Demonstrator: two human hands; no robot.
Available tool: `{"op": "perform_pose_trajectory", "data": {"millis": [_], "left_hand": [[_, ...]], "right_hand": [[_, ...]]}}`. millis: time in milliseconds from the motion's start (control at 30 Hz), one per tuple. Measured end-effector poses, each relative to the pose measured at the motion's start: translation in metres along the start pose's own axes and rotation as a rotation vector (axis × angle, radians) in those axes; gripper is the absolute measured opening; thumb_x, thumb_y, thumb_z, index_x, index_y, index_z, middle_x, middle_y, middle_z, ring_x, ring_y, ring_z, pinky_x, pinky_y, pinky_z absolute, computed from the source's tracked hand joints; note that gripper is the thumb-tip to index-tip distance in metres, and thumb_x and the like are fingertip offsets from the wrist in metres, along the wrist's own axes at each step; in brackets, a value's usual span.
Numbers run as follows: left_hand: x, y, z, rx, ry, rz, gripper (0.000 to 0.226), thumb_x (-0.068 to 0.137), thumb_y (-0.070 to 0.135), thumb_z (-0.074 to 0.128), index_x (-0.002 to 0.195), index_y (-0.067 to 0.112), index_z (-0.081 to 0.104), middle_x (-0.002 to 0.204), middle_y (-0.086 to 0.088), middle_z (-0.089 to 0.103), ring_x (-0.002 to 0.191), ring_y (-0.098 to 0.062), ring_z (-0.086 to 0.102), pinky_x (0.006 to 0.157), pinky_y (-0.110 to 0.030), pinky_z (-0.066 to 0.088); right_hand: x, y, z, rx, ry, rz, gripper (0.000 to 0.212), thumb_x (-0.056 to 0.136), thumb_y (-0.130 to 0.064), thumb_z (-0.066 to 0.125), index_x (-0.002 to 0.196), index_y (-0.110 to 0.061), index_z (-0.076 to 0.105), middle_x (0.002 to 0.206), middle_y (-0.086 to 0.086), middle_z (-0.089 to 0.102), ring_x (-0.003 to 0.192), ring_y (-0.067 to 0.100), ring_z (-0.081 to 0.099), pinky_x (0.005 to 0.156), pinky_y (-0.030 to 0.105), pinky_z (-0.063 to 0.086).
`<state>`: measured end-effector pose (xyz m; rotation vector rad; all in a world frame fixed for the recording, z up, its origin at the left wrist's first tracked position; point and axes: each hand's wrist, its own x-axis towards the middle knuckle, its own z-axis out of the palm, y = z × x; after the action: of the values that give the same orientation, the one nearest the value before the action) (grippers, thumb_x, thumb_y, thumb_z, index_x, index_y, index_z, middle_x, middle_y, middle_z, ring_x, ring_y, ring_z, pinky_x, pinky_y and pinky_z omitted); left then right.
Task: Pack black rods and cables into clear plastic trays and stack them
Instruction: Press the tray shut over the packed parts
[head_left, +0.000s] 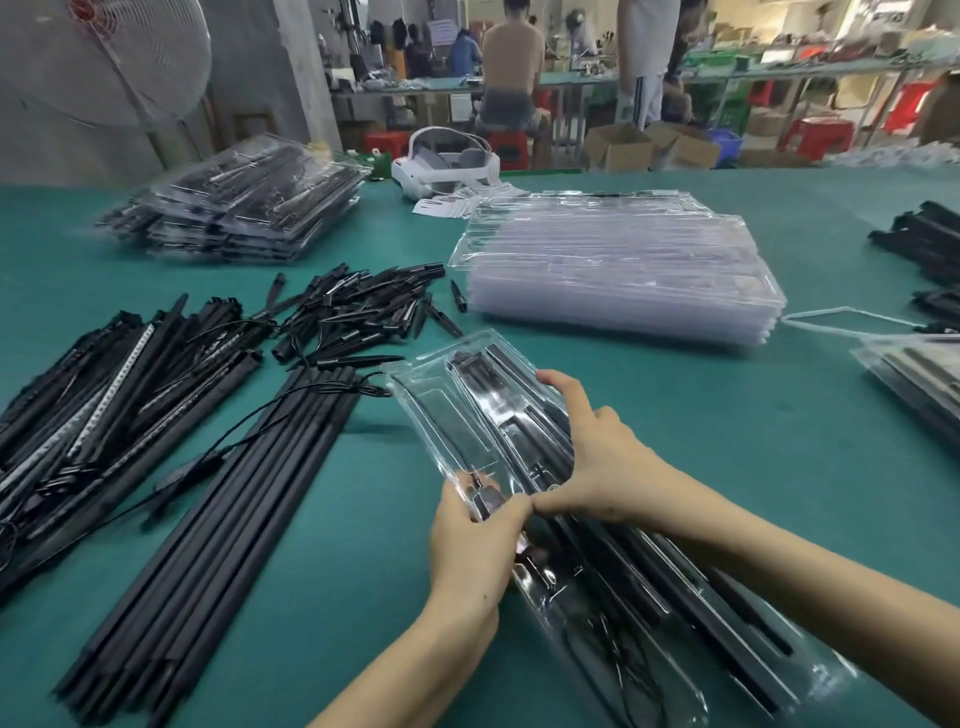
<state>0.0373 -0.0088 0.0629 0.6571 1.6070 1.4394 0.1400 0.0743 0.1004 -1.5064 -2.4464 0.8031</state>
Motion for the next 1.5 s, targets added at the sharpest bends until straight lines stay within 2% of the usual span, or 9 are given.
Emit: {"op": "perform_pose_trajectory", "data": {"millis": [200, 300, 433, 700, 967, 1167, 1267, 1367, 1500], "left_hand": [[-0.004, 0.012, -0.015, -0.004, -0.223, -0.093, 0.012, 0.086, 0.007, 0.060, 0.094, 0.008, 0.051, 0.064, 0.001, 0.063, 0.052, -0.012, 0.061, 0.042, -0.016, 0.043], [-0.006, 0.013, -0.015, 0.018, -0.229, -0.086, 0.013, 0.084, 0.002, 0.057, 0.095, 0.010, 0.054, 0.059, 0.003, 0.060, 0.052, -0.013, 0.059, 0.044, -0.017, 0.044], [-0.005, 0.012, -0.012, 0.024, -0.209, -0.068, 0.015, 0.082, -0.002, 0.055, 0.082, 0.012, 0.049, 0.047, 0.006, 0.052, 0.040, -0.006, 0.051, 0.039, -0.013, 0.039], [0.006, 0.005, -0.010, 0.027, -0.144, -0.082, 0.018, 0.078, -0.005, 0.054, 0.084, 0.009, 0.045, 0.051, 0.002, 0.054, 0.043, -0.014, 0.055, 0.042, -0.019, 0.043], [0.018, 0.003, -0.002, 0.054, -0.076, -0.109, 0.025, 0.075, -0.011, 0.054, 0.077, 0.013, 0.047, 0.058, -0.006, 0.048, 0.034, -0.016, 0.044, 0.037, -0.023, 0.042], [0.012, 0.017, -0.015, 0.069, -0.238, -0.242, 0.021, 0.079, -0.006, 0.055, 0.085, 0.010, 0.043, 0.063, -0.010, 0.053, 0.036, -0.011, 0.049, 0.035, -0.015, 0.038], [0.014, 0.017, -0.026, -0.023, -0.341, -0.281, 0.014, 0.079, 0.001, 0.057, 0.083, 0.011, 0.049, 0.073, -0.010, 0.057, 0.045, -0.013, 0.054, 0.045, -0.023, 0.048], [0.015, 0.014, -0.032, -0.048, -0.360, -0.314, 0.011, 0.082, 0.010, 0.063, 0.085, 0.011, 0.053, 0.074, -0.007, 0.062, 0.051, -0.018, 0.059, 0.048, -0.025, 0.050], [0.018, 0.009, -0.033, 0.080, -0.278, -0.242, 0.008, 0.076, 0.007, 0.065, 0.075, 0.011, 0.058, 0.064, -0.003, 0.060, 0.047, -0.013, 0.053, 0.043, -0.020, 0.042]], "right_hand": [[0.003, 0.009, -0.003, 0.149, -0.037, -0.010, 0.108, 0.065, -0.041, 0.083, 0.141, -0.043, 0.006, 0.122, 0.015, 0.042, 0.116, 0.032, 0.045, 0.103, 0.046, 0.037], [0.005, 0.014, -0.001, 0.274, -0.111, -0.015, 0.104, 0.068, -0.031, 0.082, 0.142, -0.041, 0.009, 0.137, 0.016, 0.036, 0.121, 0.029, 0.045, 0.108, 0.039, 0.035], [0.004, 0.019, -0.005, 0.501, -0.161, 0.004, 0.102, 0.068, -0.020, 0.083, 0.141, -0.042, 0.014, 0.137, 0.016, 0.040, 0.120, 0.018, 0.044, 0.104, 0.030, 0.035], [-0.004, 0.008, 0.005, 0.220, -0.060, 0.035, 0.112, 0.060, -0.035, 0.086, 0.142, -0.042, 0.009, 0.127, 0.017, 0.041, 0.121, 0.032, 0.040, 0.106, 0.049, 0.033], [-0.007, 0.004, 0.020, 0.024, 0.062, 0.093, 0.100, 0.061, -0.044, 0.077, 0.136, -0.048, 0.011, 0.107, 0.008, 0.039, 0.100, 0.029, 0.042, 0.085, 0.041, 0.031], [-0.010, 0.020, 0.009, 0.349, -0.043, 0.009, 0.099, 0.063, -0.037, 0.084, 0.136, -0.044, 0.017, 0.132, 0.014, 0.039, 0.124, 0.026, 0.039, 0.105, 0.038, 0.033], [-0.010, 0.024, 0.003, 0.515, -0.070, -0.006, 0.099, 0.065, -0.033, 0.086, 0.137, -0.040, 0.018, 0.130, 0.005, 0.041, 0.118, 0.013, 0.041, 0.092, 0.025, 0.035], [-0.010, 0.025, 0.002, 0.598, -0.083, 0.006, 0.093, 0.070, -0.028, 0.084, 0.137, -0.038, 0.020, 0.113, -0.008, 0.044, 0.093, -0.005, 0.045, 0.070, 0.008, 0.034], [-0.008, 0.023, -0.002, 0.676, -0.070, 0.034, 0.078, 0.078, -0.028, 0.076, 0.137, -0.035, 0.026, 0.097, -0.009, 0.047, 0.089, -0.004, 0.047, 0.070, 0.010, 0.033]]}}
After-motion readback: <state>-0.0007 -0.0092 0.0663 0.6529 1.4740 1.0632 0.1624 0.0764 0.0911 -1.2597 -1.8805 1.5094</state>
